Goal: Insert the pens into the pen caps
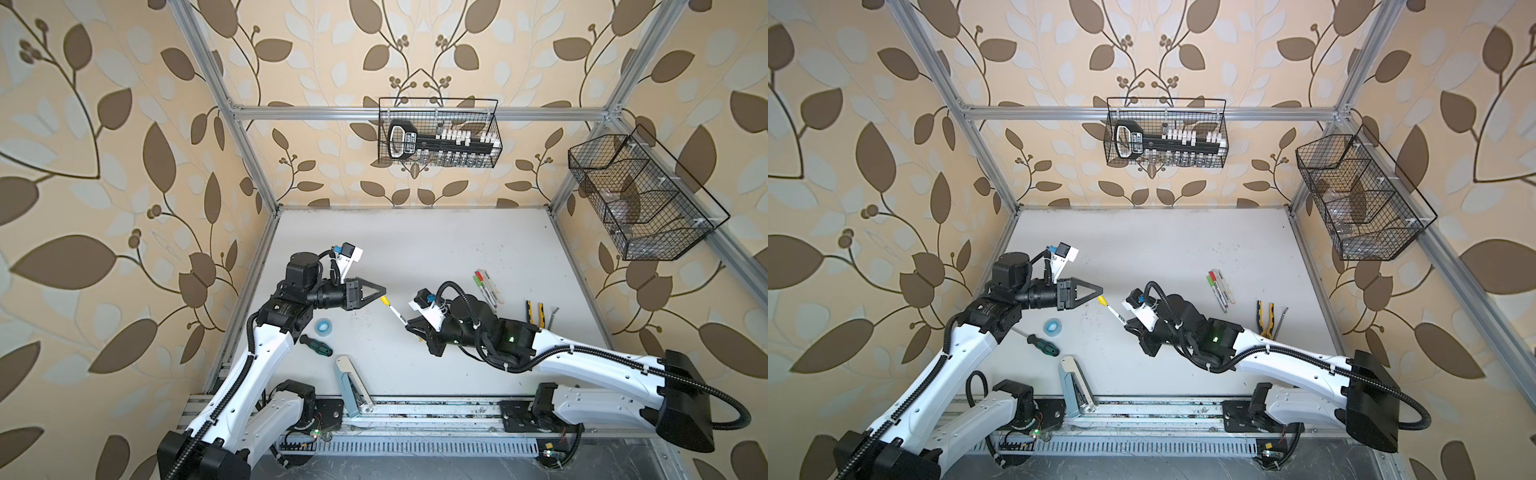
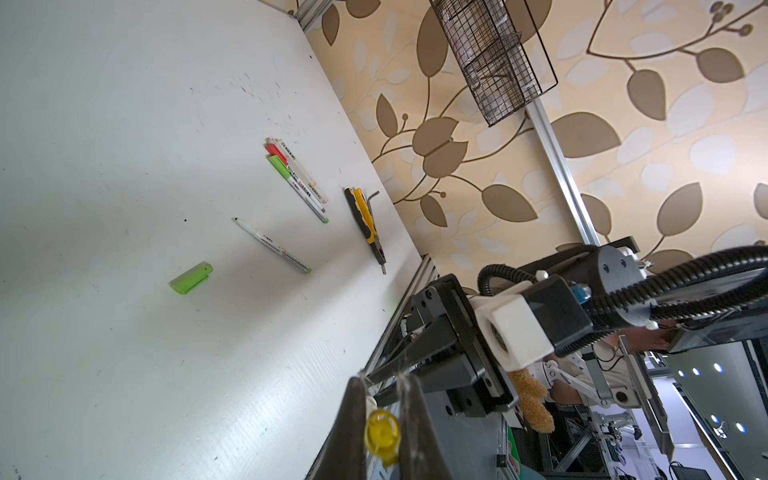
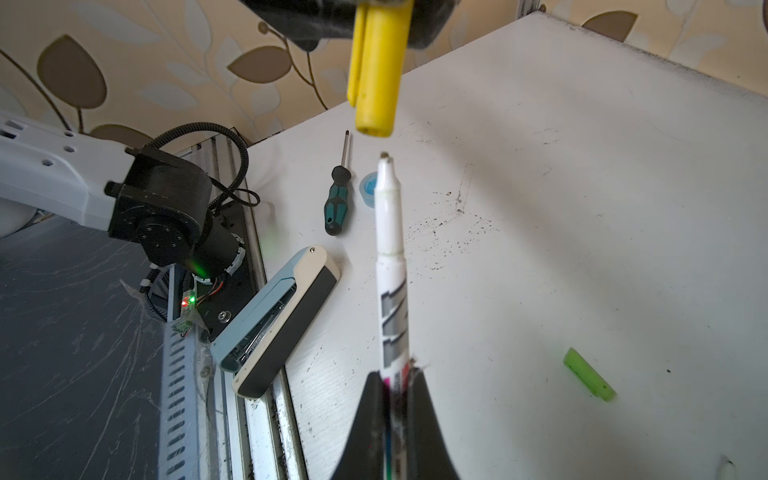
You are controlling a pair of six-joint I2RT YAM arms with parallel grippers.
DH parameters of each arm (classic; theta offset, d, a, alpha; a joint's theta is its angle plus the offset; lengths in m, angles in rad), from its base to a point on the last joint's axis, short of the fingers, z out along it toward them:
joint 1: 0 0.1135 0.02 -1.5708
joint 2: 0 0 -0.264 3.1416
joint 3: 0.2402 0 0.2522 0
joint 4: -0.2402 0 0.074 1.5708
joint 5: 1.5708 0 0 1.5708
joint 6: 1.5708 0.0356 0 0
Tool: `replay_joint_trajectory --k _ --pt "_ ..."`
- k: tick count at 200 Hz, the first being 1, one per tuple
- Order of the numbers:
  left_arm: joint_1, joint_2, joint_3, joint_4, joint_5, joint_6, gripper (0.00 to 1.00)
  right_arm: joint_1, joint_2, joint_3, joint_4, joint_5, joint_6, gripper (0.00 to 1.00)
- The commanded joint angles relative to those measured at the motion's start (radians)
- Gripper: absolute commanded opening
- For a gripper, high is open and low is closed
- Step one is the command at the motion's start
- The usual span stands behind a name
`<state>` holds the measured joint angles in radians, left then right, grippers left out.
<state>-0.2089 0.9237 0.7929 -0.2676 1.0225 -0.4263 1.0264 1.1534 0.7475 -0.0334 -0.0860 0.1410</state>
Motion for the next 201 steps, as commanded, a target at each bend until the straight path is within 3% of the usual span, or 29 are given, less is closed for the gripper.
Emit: replay_joint_trajectory --k 1,201 --pt "-0.006 0.004 0.01 0.031 0.043 0.009 0.0 -0.002 -0.008 0.009 0.004 0.009 -0.013 0.03" --pt "-0.056 0.023 0.026 -0.046 -0.006 0.068 0.0 0.0 0.013 0.063 0.022 0.01 -0.035 0.03"
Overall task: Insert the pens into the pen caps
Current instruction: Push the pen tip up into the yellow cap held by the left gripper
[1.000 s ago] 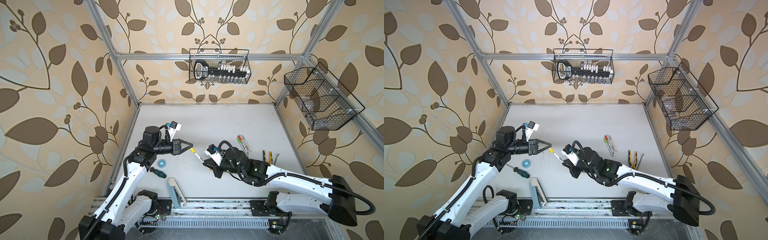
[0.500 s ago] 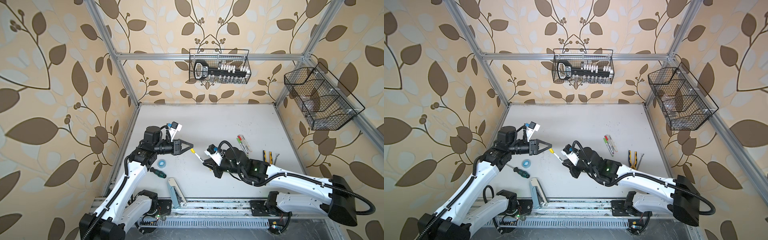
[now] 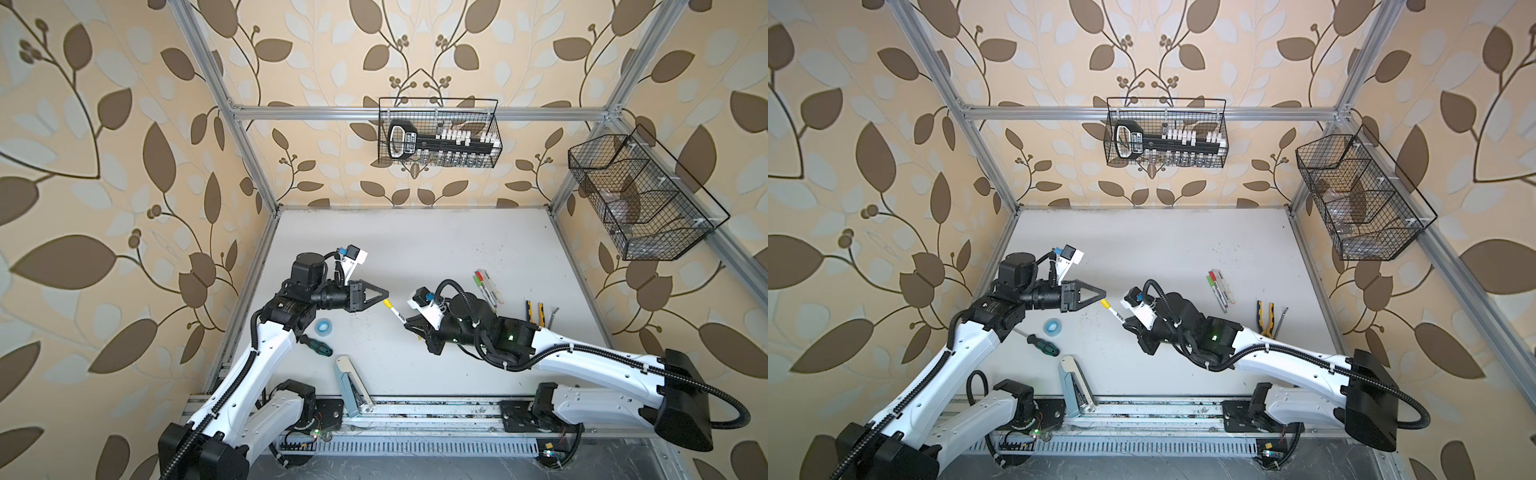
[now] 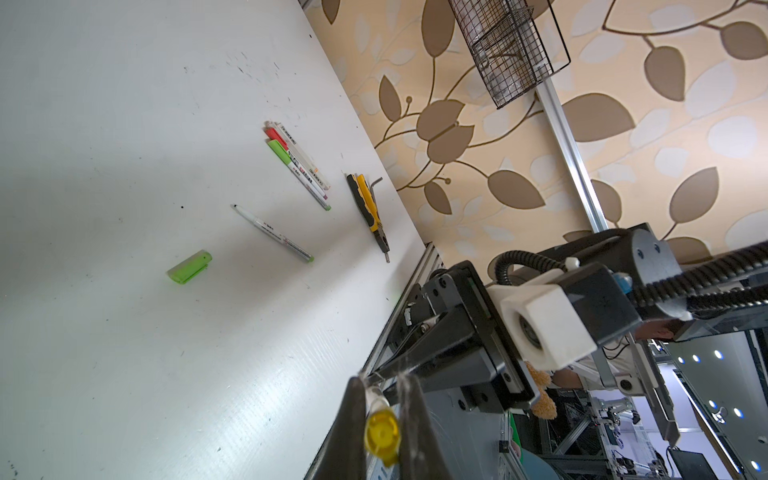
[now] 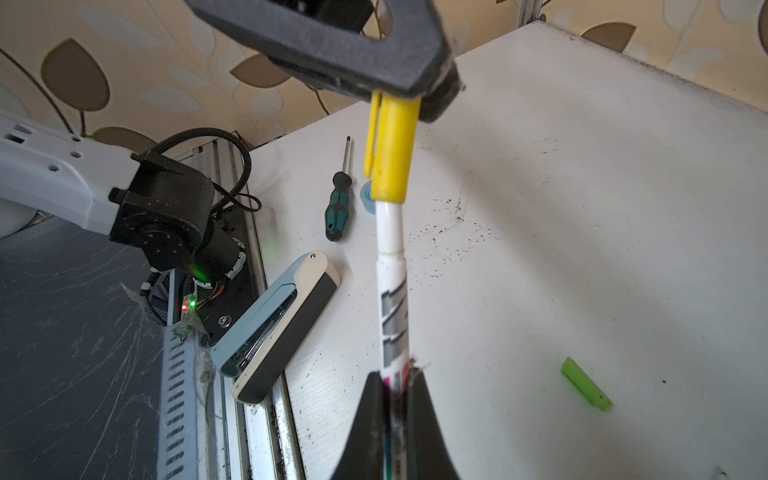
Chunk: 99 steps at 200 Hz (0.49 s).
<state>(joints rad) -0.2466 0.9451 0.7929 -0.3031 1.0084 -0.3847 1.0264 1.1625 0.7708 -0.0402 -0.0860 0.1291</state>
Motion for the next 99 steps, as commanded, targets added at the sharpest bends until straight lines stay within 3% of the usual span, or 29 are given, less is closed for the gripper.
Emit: replay_joint_trajectory --k 1,99 --pt "-0.018 0.002 0.026 -0.01 0.008 0.026 0.0 0.0 0.005 0.04 0.029 0.011 -0.023 0.03" --pt "-0.049 0.021 0.032 -0.026 0.012 0.037 0.02 0.007 0.036 0.086 0.059 0.028 -0.027 0.03"
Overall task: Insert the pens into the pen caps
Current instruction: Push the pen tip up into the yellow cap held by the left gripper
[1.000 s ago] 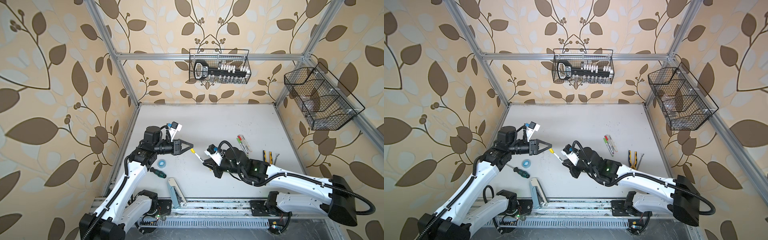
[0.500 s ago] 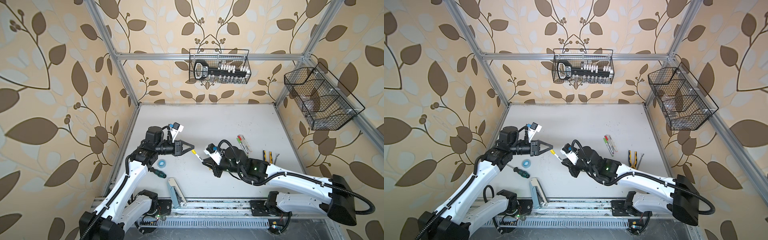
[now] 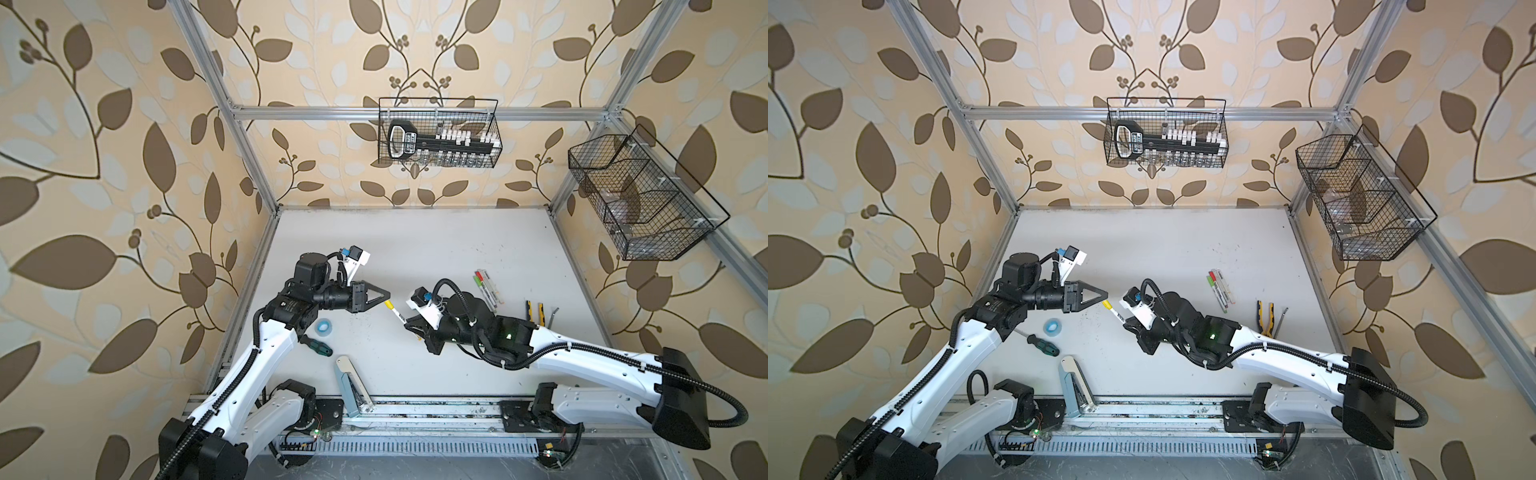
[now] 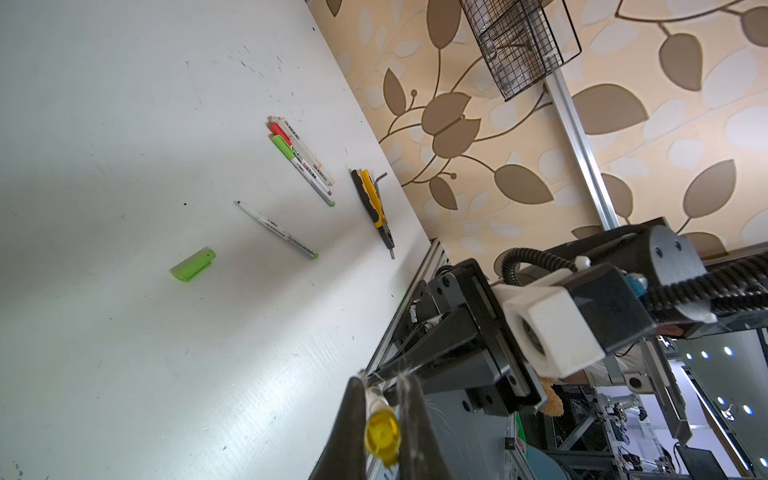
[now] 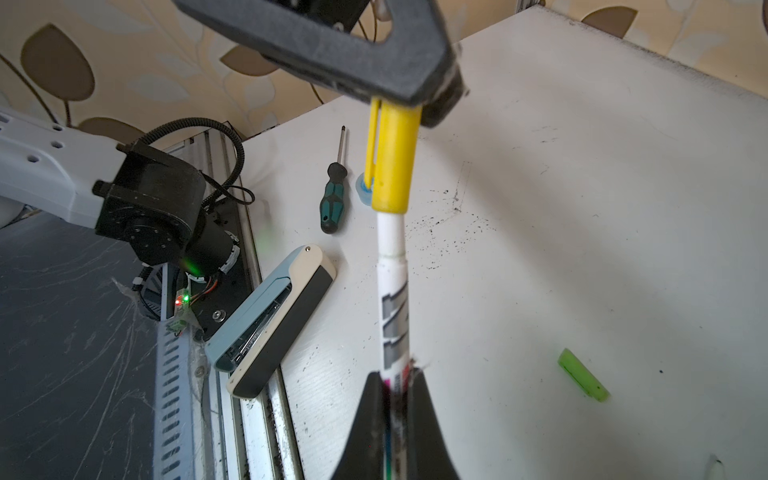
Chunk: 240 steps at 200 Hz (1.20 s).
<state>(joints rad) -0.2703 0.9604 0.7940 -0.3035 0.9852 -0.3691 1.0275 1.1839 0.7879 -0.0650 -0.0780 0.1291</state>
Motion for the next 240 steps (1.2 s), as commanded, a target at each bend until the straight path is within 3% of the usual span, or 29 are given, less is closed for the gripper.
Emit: replay_joint_trajectory --k 1,20,49,69,88,112,132,159,182,224,231,240 --pt "-0.026 0.006 0.031 -0.025 0.035 0.022 0.02 0.006 0.015 0.069 0.084 0.02 -0.026 0.03" --pt "-0.026 0.003 0.033 -0.029 0.033 0.021 0.2 0.006 0.03 0.086 0.09 0.024 -0.022 0.03" --pt "-0.026 -0.002 0.033 -0.032 0.026 0.022 0.32 0.013 0.057 0.101 0.113 0.034 -0.005 0.03" --pt "-0.026 -0.005 0.037 -0.041 0.023 0.03 0.27 0.021 0.077 0.109 0.123 0.039 0.004 0.03" --pt "-0.026 -0.008 0.037 -0.043 0.021 0.034 0.12 0.025 0.093 0.114 0.128 0.04 0.011 0.04" --pt "-0.026 -0.009 0.038 -0.041 0.028 0.037 0.0 0.029 0.103 0.119 0.132 0.043 0.018 0.04" --pt "-0.026 -0.011 0.039 -0.038 0.036 0.037 0.0 0.029 0.11 0.124 0.132 0.048 0.021 0.06" --pt "-0.026 -0.015 0.037 -0.035 0.04 0.036 0.0 0.017 0.137 0.133 0.128 0.019 0.029 0.19" --pt "-0.026 -0.018 0.038 -0.033 0.044 0.036 0.0 0.007 0.17 0.154 0.115 0.001 0.036 0.23" --pt "-0.026 -0.023 0.039 -0.039 0.035 0.038 0.0 0.002 0.194 0.183 0.095 0.008 0.039 0.08" --pt "-0.026 -0.025 0.042 -0.042 0.033 0.04 0.07 0.003 0.192 0.183 0.095 0.012 0.041 0.06" --pt "-0.023 -0.025 0.05 -0.053 0.032 0.04 0.25 0.003 0.187 0.18 0.096 0.017 0.046 0.04"
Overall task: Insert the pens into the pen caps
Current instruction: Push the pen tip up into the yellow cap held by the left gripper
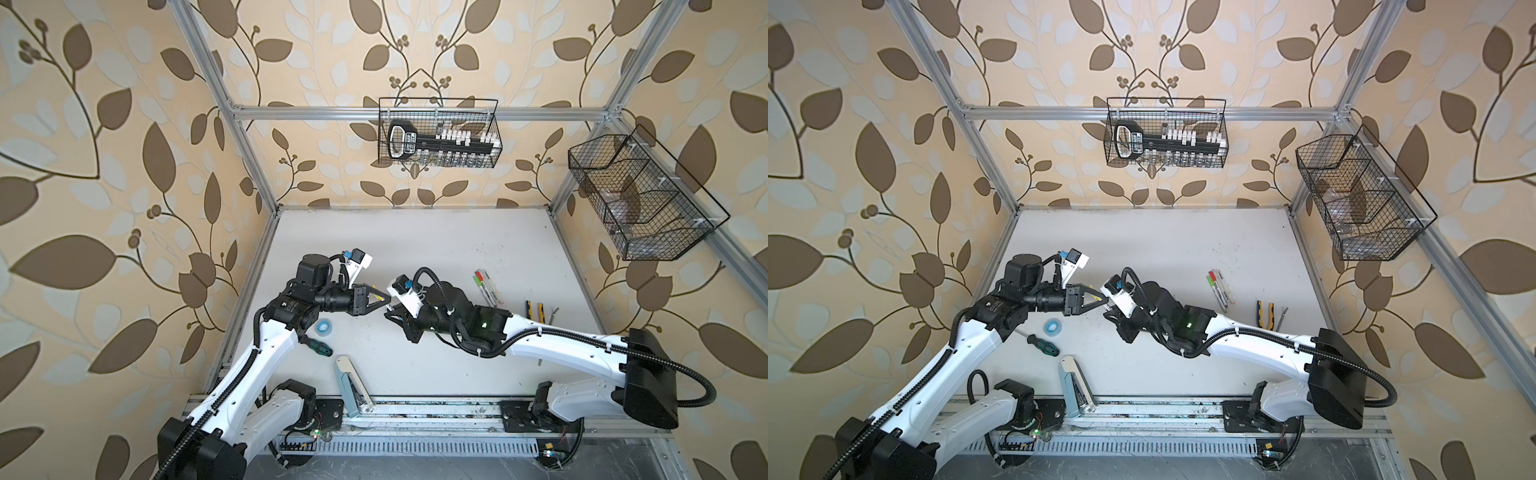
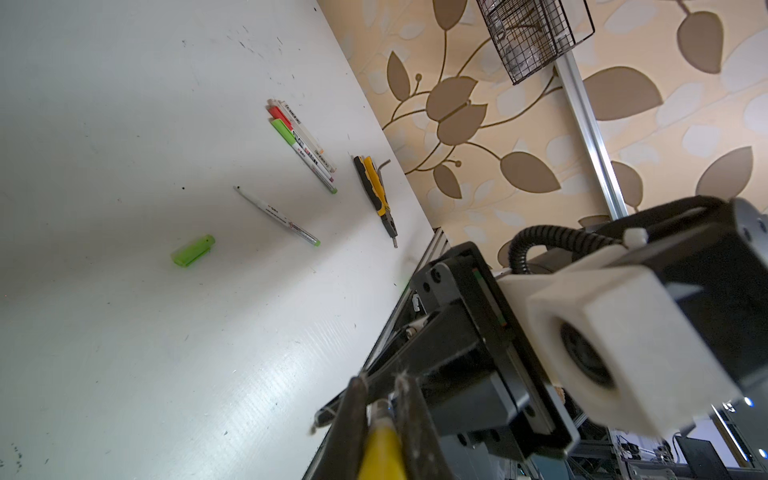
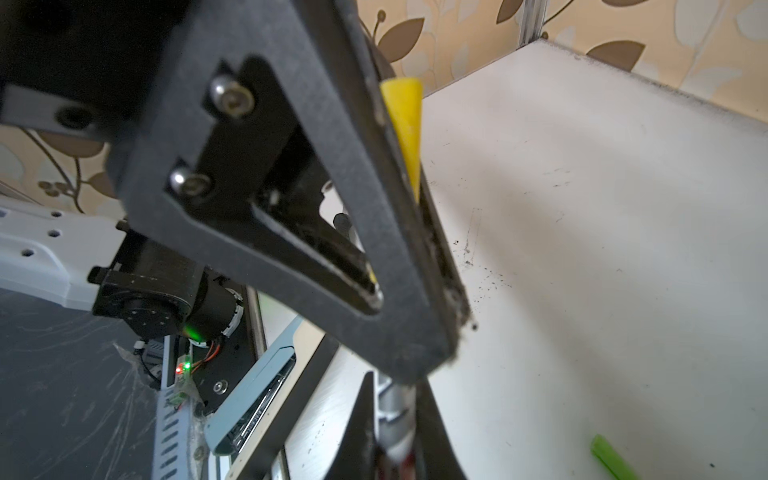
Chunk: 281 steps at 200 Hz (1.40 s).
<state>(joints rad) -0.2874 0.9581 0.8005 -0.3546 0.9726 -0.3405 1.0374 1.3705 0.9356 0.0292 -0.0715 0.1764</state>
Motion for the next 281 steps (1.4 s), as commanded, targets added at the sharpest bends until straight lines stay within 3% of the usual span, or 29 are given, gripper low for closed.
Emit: replay_joint_trajectory --k 1,16,32,103,128,156,229,281 --pt "-0.005 -0.022 0.045 -0.005 0.044 0.012 0.26 -0.007 0.0 0.032 0.001 0.01 0.0 0.04" --pt "0.019 -0.036 0.053 -0.014 0.025 0.01 0.52 -0.005 -0.005 0.026 0.001 0.012 0.005 0.03" --pt "0.059 -0.057 0.043 0.015 0.011 -0.026 0.55 -0.003 -0.006 0.02 0.0 0.016 0.006 0.03" --pt "0.119 -0.097 0.023 0.07 -0.002 -0.076 0.35 0.018 -0.003 0.006 0.001 0.035 0.014 0.02" --pt "0.122 -0.099 0.022 0.075 0.003 -0.076 0.22 0.019 0.002 0.005 0.003 0.04 0.017 0.02" --pt "0.122 -0.09 0.019 0.082 0.024 -0.074 0.0 0.021 0.0 0.011 0.01 0.037 0.013 0.01" --pt "0.088 -0.056 0.005 0.123 0.113 -0.079 0.0 0.029 -0.011 0.069 0.01 0.041 -0.087 0.0" --pt "0.005 -0.035 0.033 -0.004 0.069 0.035 0.0 0.012 -0.008 0.144 -0.002 0.027 -0.146 0.0"
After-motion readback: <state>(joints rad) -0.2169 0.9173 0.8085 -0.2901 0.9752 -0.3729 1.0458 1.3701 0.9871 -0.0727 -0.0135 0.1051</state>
